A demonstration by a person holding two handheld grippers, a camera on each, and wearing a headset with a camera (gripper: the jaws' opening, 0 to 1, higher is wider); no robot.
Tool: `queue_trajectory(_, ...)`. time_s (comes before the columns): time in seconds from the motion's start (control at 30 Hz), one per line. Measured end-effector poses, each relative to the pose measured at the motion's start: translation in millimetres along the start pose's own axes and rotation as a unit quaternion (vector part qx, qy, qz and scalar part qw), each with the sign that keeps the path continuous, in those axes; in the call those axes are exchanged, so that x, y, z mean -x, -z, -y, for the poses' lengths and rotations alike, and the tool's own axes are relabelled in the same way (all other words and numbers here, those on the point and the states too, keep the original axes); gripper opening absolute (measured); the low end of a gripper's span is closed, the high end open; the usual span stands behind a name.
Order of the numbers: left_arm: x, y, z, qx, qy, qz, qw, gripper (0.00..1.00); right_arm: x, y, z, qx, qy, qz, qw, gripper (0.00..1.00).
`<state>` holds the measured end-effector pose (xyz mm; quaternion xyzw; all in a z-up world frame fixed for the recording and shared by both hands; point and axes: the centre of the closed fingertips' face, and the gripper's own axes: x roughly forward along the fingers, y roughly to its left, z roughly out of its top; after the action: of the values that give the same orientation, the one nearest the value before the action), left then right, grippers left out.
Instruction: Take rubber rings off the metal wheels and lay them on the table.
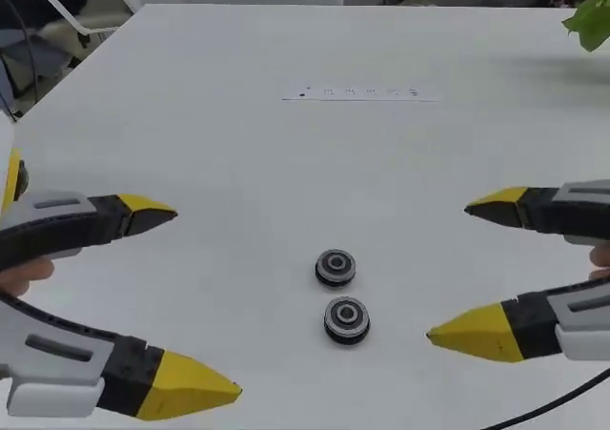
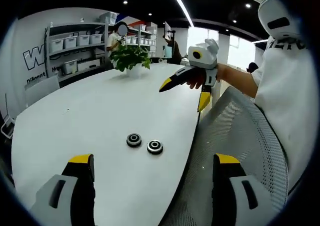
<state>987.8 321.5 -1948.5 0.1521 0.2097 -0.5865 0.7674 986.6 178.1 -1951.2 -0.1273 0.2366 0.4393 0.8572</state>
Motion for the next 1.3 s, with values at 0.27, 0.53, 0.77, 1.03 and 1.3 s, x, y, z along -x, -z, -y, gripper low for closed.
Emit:
queue_trajectory(0.27, -11.8, -20.5, -9.1, -0.043, 0.011, 0.001, 0.9990, 0.95, -15.9, -21.8, 14.5, 0.028, 0.008, 0.008, 0.9996, 0.70)
queue_trajectory(0.53, -28.4, -44.3, -14.5, -0.067, 0.024, 0.027, 0.9971, 0.87, -42.9, -29.3, 15.5, 0.077, -0.010, -0.012, 0.9969, 0.61)
queue_trajectory(0.77, -46.8, -60.5, -19.1, -0.074, 0.039, 0.058, 0.9948, 0.84, -65.9, -12.9, 9.1, 0.104, -0.041, -0.040, 0.9930, 0.58)
queue_trajectory(1.03, -74.1, -63.1, -21.0, -0.079, 0.056, 0.068, 0.9930, 0.81, -81.9, 15.0, 4.1, 0.080, -0.064, -0.040, 0.9940, 0.51)
queue_trajectory(1.3, -101.1, -43.1, -22.4, -0.069, 0.070, 0.059, 0.9934, 0.73, -85.9, 56.4, 2.6, 0.002, -0.091, -0.050, 0.9946, 0.49)
